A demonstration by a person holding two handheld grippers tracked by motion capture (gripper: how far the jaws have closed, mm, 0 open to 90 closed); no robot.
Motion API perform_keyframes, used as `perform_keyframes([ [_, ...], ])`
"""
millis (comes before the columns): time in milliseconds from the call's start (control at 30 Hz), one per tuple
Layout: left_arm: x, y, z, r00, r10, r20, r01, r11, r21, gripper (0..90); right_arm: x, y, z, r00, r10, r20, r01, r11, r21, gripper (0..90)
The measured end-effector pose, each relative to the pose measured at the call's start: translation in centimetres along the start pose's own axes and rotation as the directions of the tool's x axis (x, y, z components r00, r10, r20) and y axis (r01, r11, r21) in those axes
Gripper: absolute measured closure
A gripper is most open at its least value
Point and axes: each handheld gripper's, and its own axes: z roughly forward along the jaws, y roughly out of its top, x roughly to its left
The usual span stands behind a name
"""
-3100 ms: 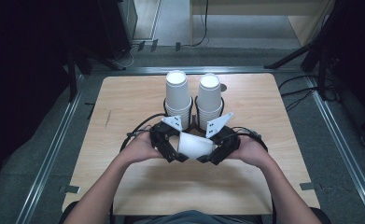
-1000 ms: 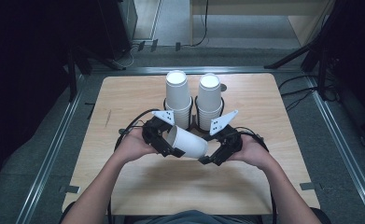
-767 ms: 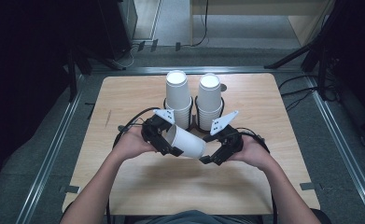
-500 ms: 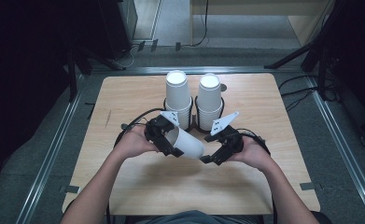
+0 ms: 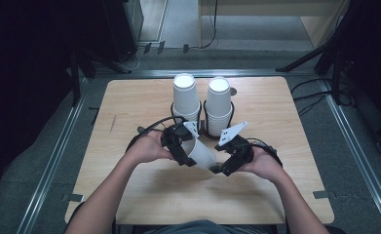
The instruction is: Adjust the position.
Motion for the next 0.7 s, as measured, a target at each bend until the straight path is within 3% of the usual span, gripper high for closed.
perform_keyframes([
  [367, -1.2, 1.3, 0.5, 0.9987, 0.049, -0.009, -0.049, 0.9982, 0.034, 12.0, 0.6, 0.7, 1.5, 0.9989, -0.046, 0.003, 0.046, 0.999, 0.027, 15.6],
  [533, -1.6, 1.5, 0.6, 0.9985, 0.055, -0.002, -0.055, 0.9980, 0.030, 11.6, 0.8, 1.1, 2.1, 0.9980, -0.063, -0.005, 0.063, 0.998, 0.029, 19.3],
  [700, -1.3, 1.2, 0.4, 0.9990, 0.036, 0.024, -0.037, 0.9992, 0.015, 10.1, 0.9, 1.1, 2.1, 0.9968, -0.076, -0.025, 0.076, 0.997, 0.024, 22.0],
])
